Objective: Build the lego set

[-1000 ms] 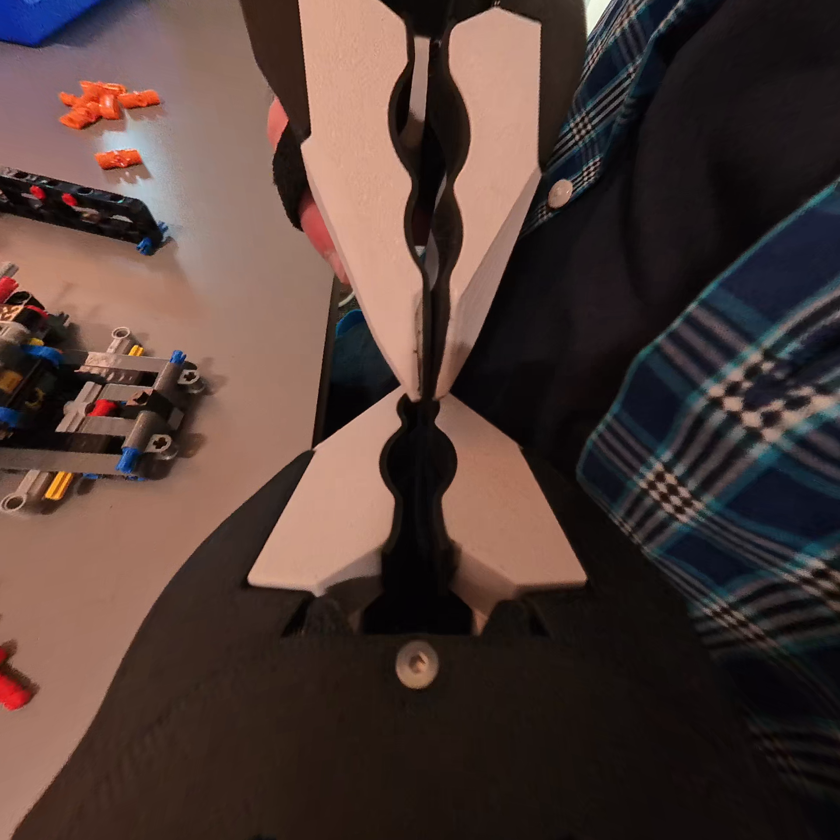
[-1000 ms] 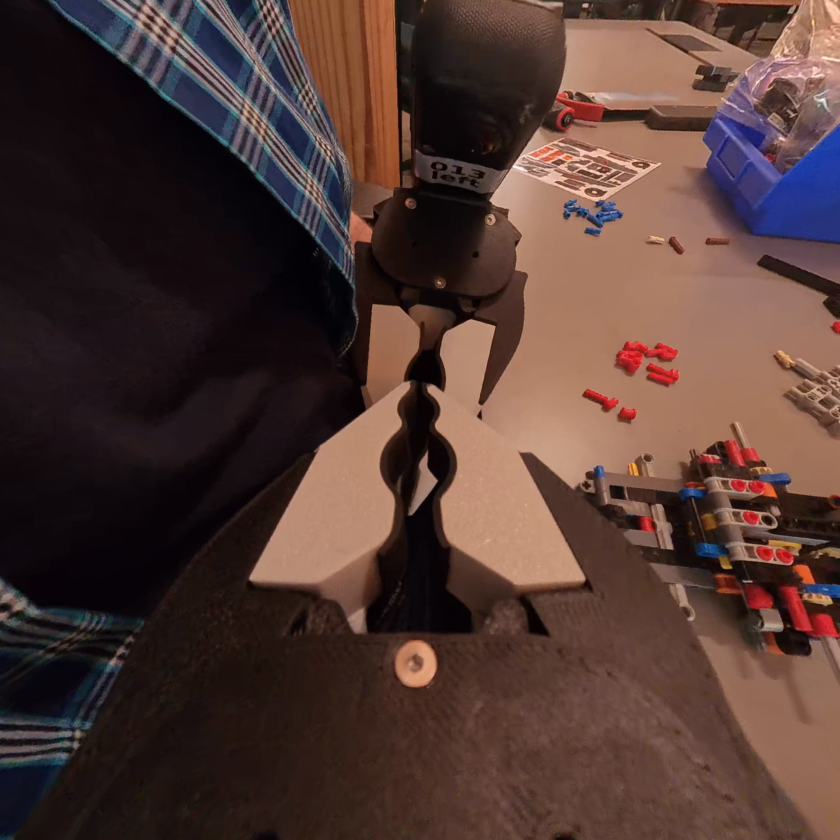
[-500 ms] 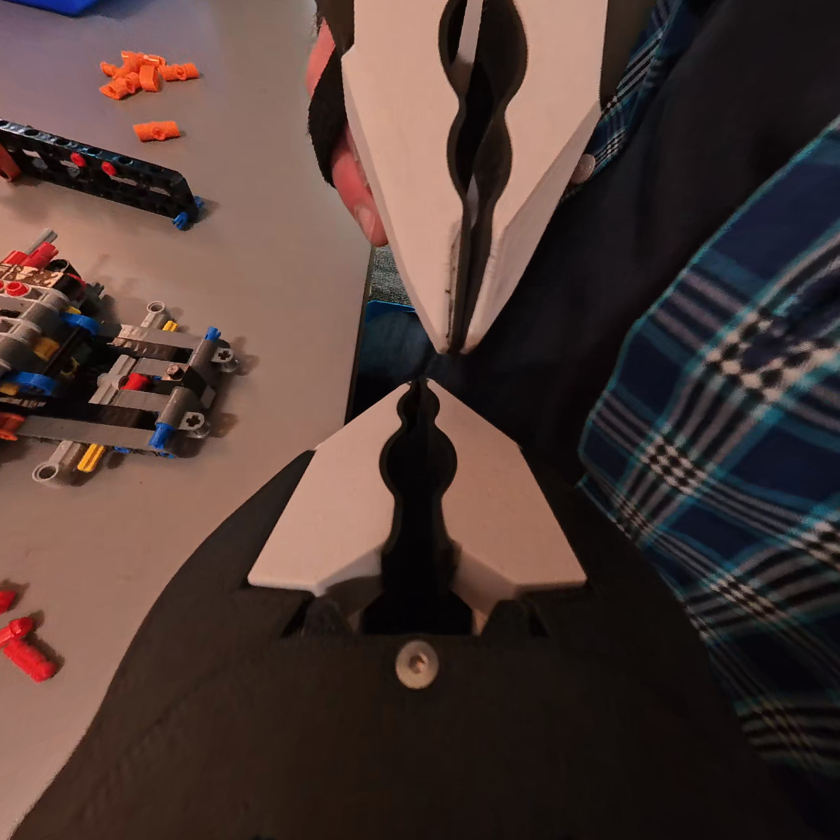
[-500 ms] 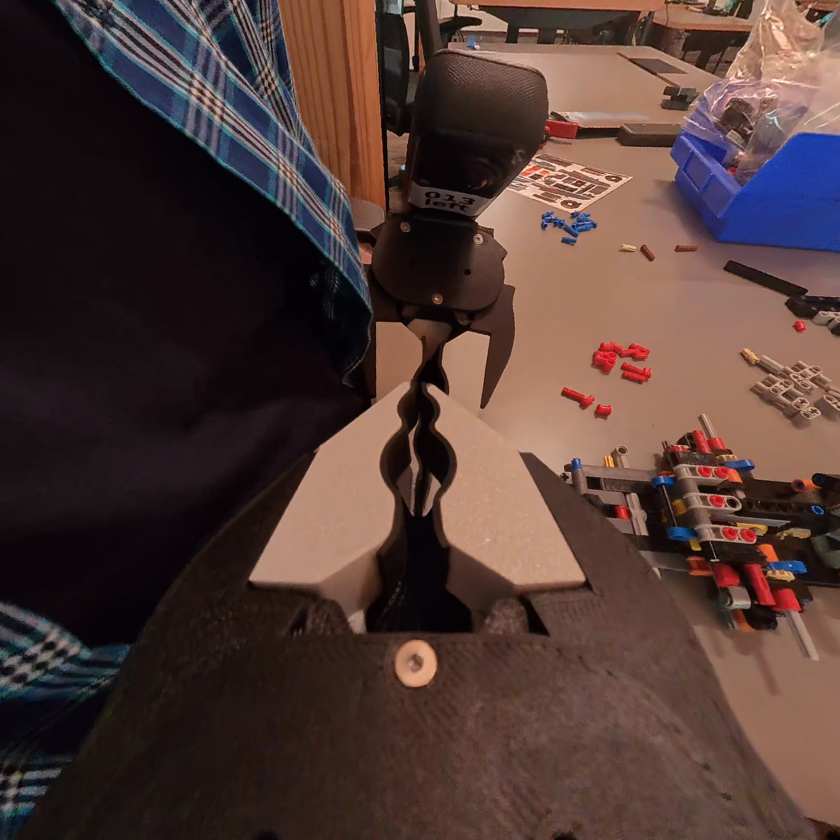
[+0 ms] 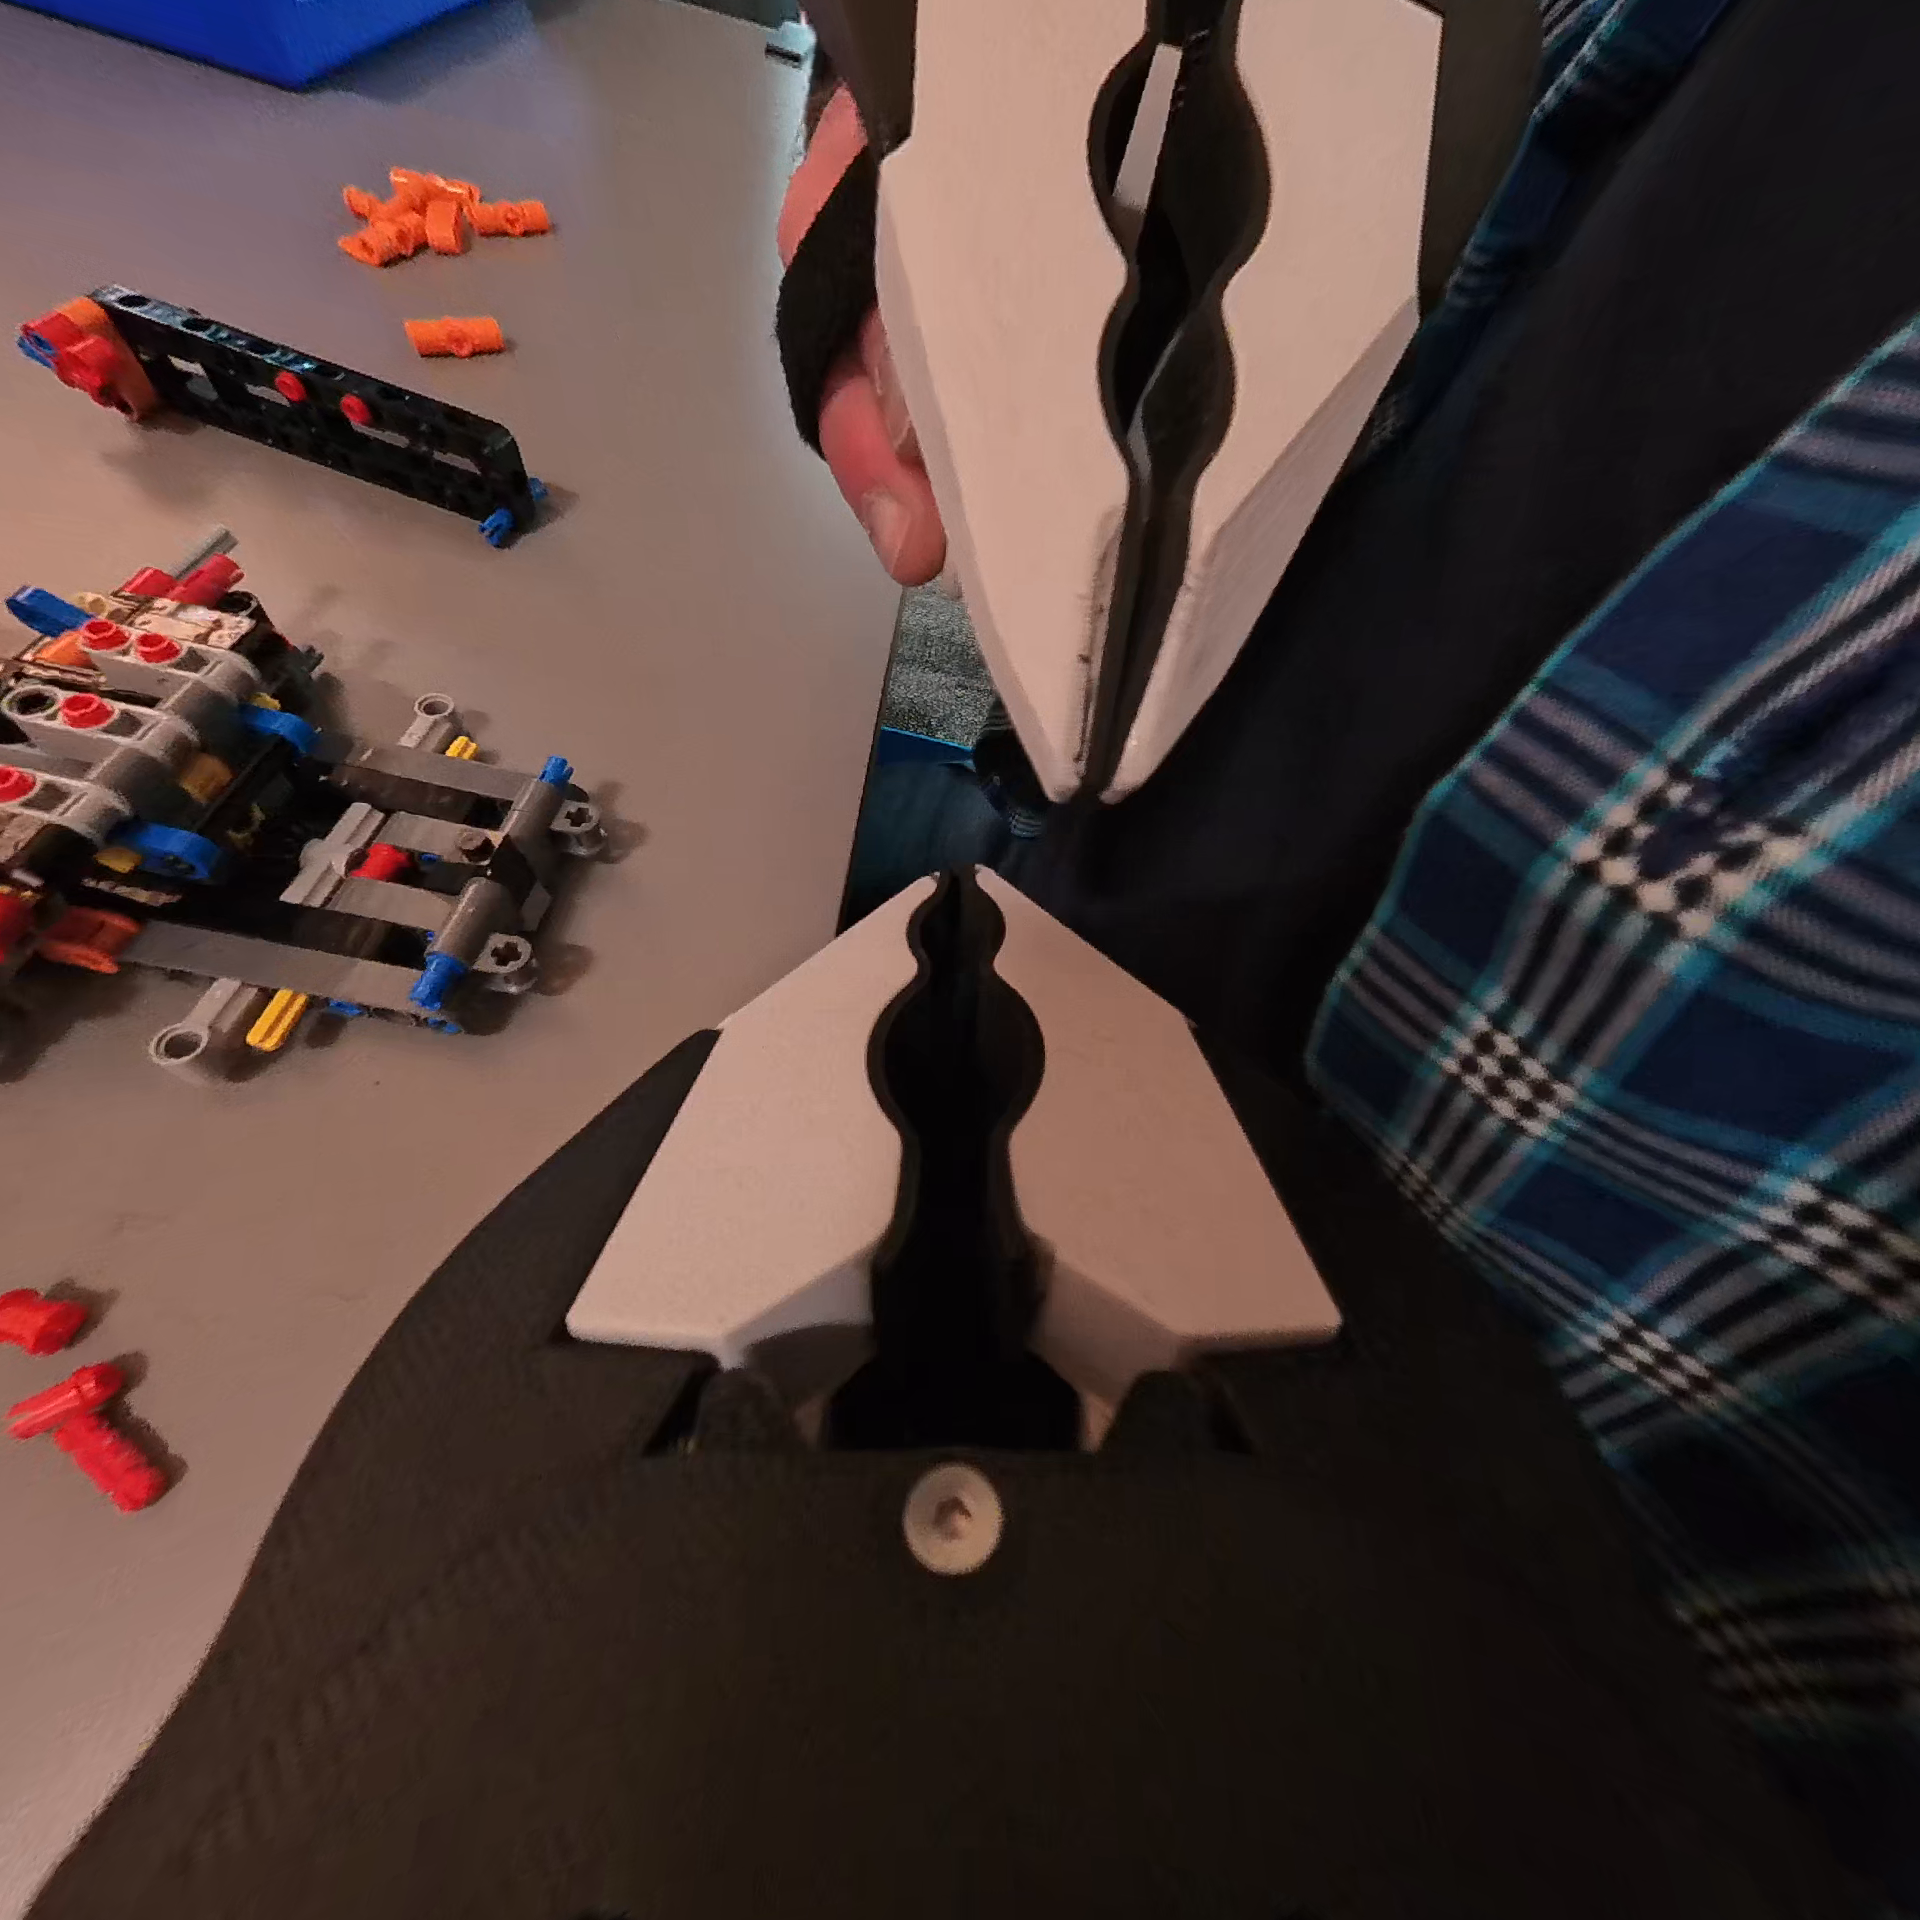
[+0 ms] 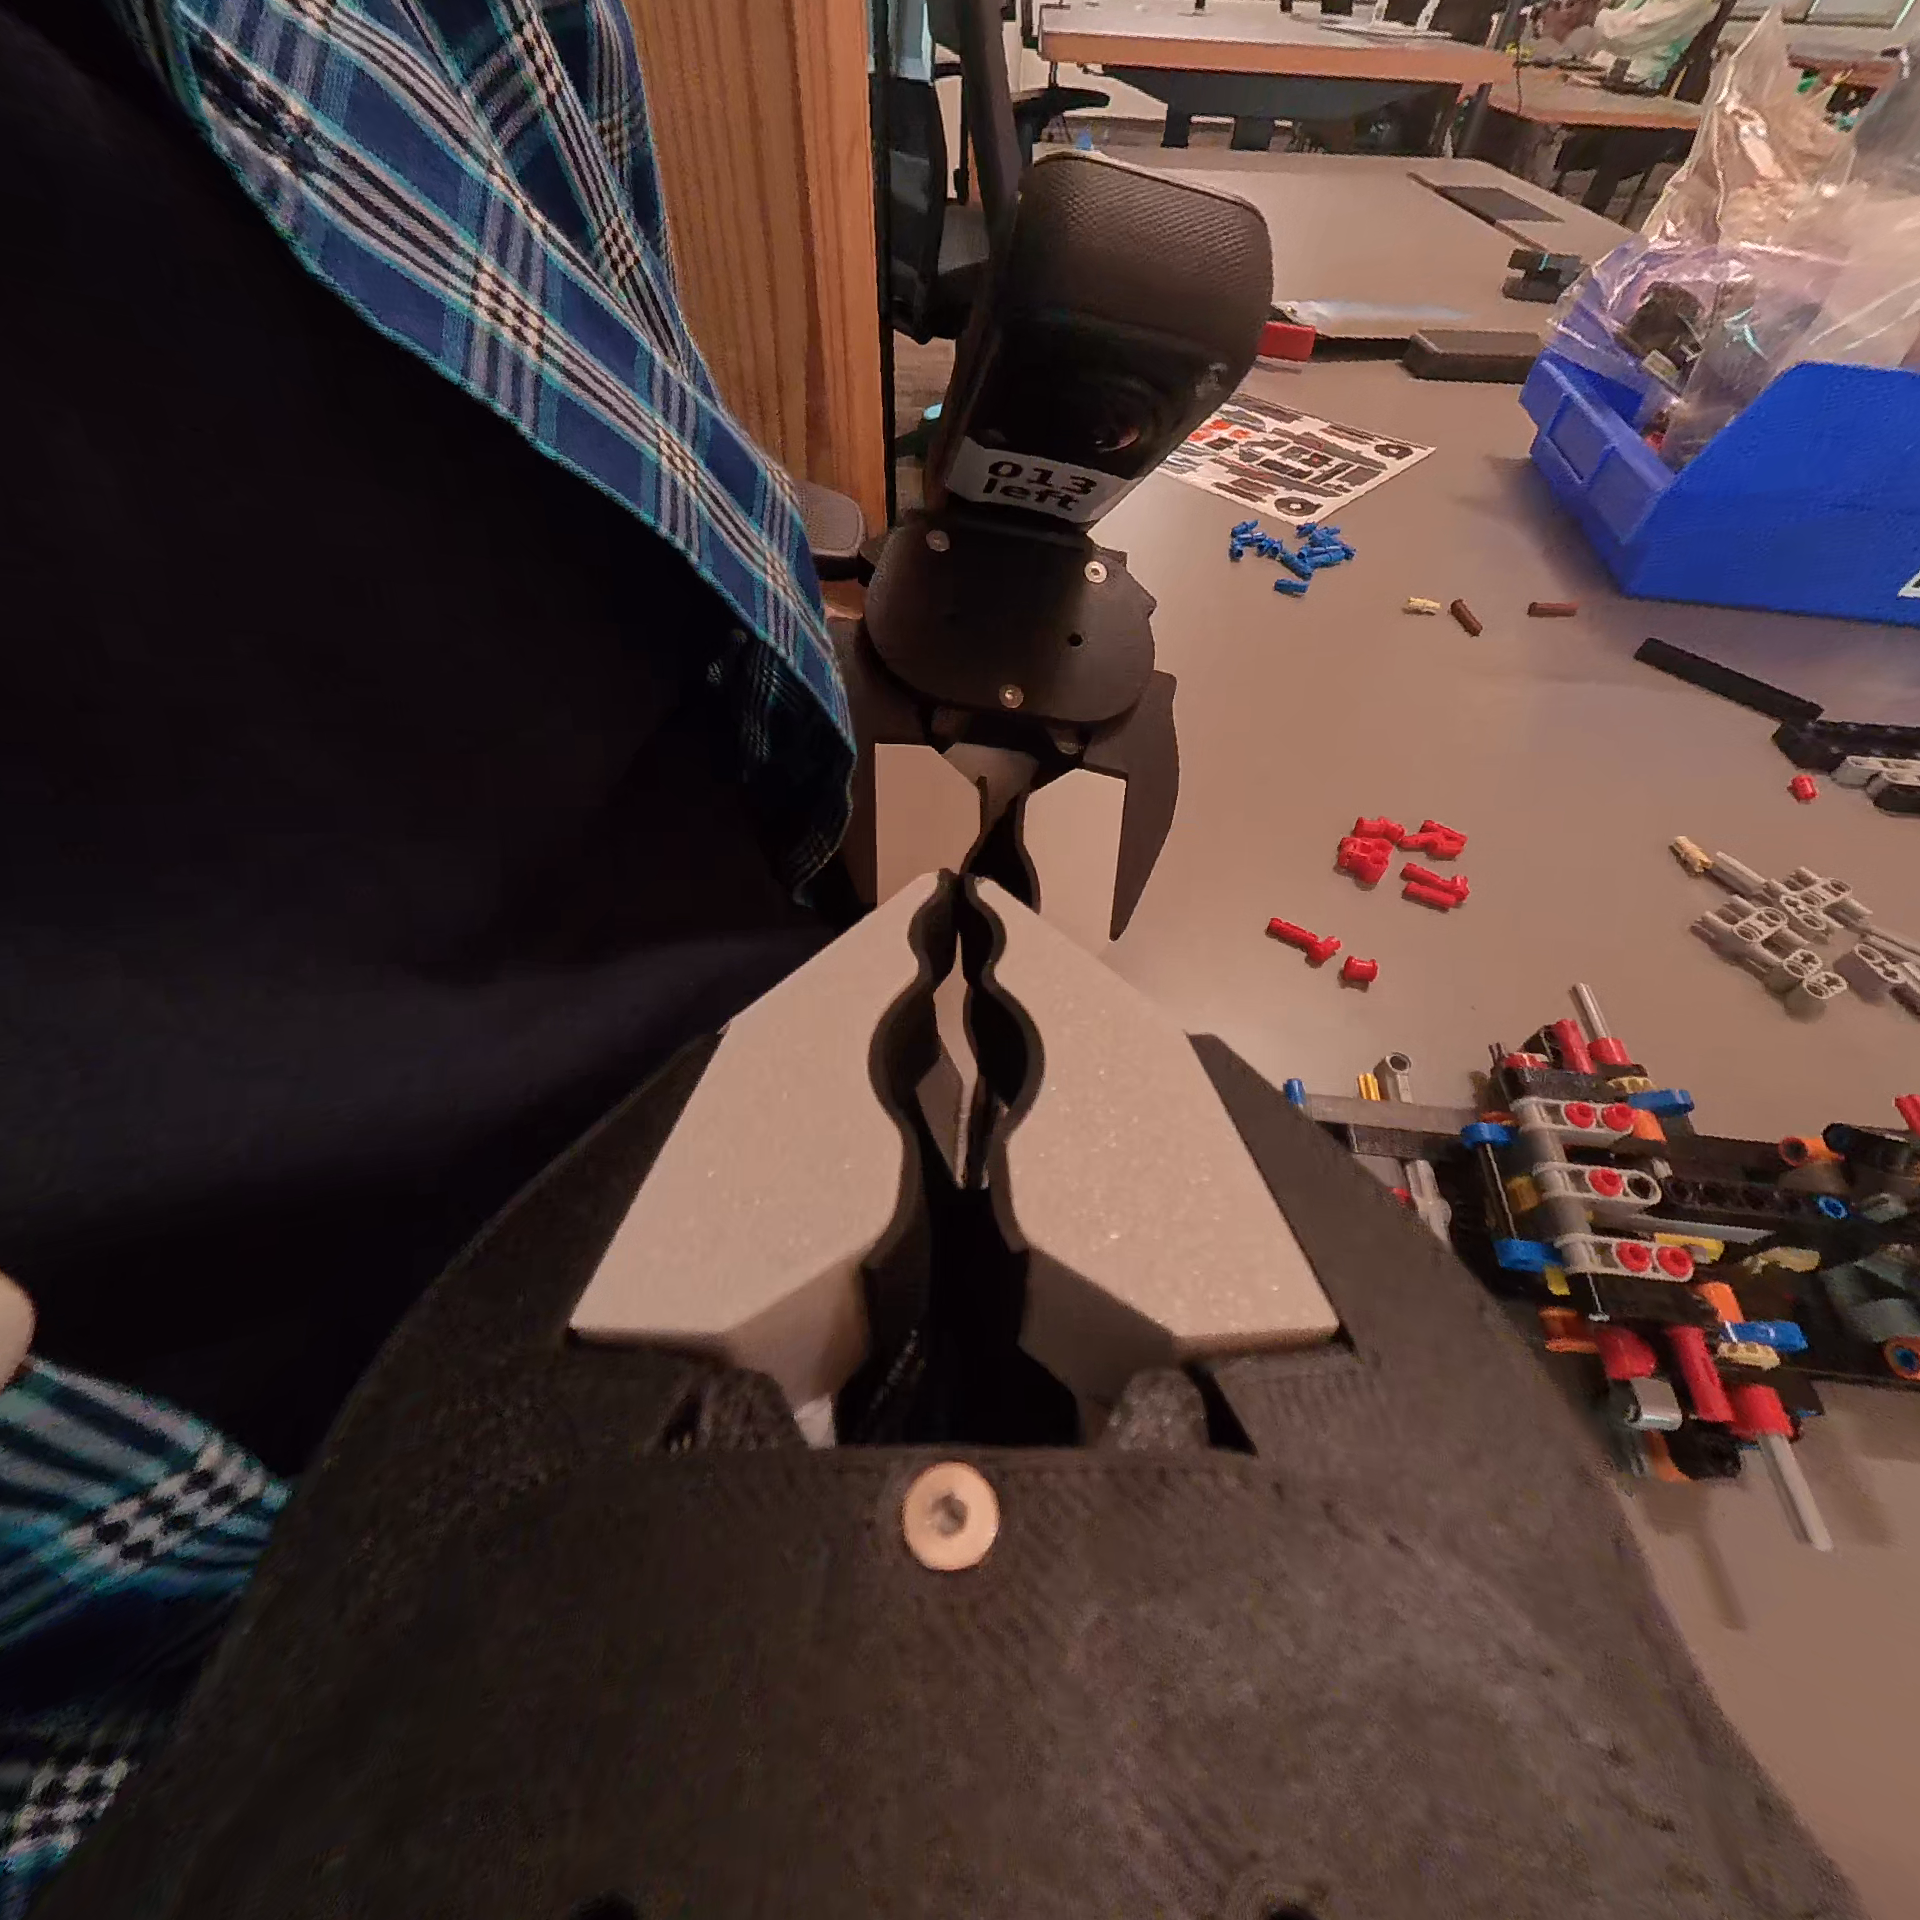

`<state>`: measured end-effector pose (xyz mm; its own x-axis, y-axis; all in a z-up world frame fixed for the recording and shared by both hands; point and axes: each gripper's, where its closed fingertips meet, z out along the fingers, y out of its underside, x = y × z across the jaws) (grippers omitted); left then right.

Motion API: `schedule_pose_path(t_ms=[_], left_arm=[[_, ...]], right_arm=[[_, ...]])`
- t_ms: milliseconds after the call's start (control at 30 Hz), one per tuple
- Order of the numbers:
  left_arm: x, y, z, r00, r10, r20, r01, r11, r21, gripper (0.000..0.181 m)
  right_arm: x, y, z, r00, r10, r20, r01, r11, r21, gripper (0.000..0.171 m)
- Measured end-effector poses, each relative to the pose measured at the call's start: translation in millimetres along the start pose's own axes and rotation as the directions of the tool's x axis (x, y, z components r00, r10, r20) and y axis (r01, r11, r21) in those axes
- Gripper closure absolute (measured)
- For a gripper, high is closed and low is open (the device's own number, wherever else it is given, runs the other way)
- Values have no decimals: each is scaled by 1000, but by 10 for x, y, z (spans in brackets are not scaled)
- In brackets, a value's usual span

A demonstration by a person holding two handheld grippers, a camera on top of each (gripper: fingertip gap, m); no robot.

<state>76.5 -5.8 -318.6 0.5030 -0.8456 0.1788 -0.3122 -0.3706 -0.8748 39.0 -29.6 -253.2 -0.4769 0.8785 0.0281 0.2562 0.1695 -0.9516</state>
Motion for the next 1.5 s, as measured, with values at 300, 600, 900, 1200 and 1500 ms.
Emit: schedule_pose_path(t_ms=[300,600,900,1200,1500], left_arm=[[-87,59,-118,998,-18,67,18,1000,-1,181],[-182,96,-256,992,-39,116,38,999,11,181],[-221,119,-381,986,-117,118,109,991,71,181],[-259,125,-491,978,-154,138,140,985,105,181],[-182,60,-491,985,-124,121,111,988,109,181]], right_arm=[[-9,4,114,998,-46,32,47,998,-36,171],[32,-13,187,996,-61,67,63,997,-35,171],[57,-59,283,990,-82,118,86,996,-26,171],[55,-70,345,985,-85,147,89,996,-21,171],[22,-66,357,985,-111,134,117,992,-42,171]])
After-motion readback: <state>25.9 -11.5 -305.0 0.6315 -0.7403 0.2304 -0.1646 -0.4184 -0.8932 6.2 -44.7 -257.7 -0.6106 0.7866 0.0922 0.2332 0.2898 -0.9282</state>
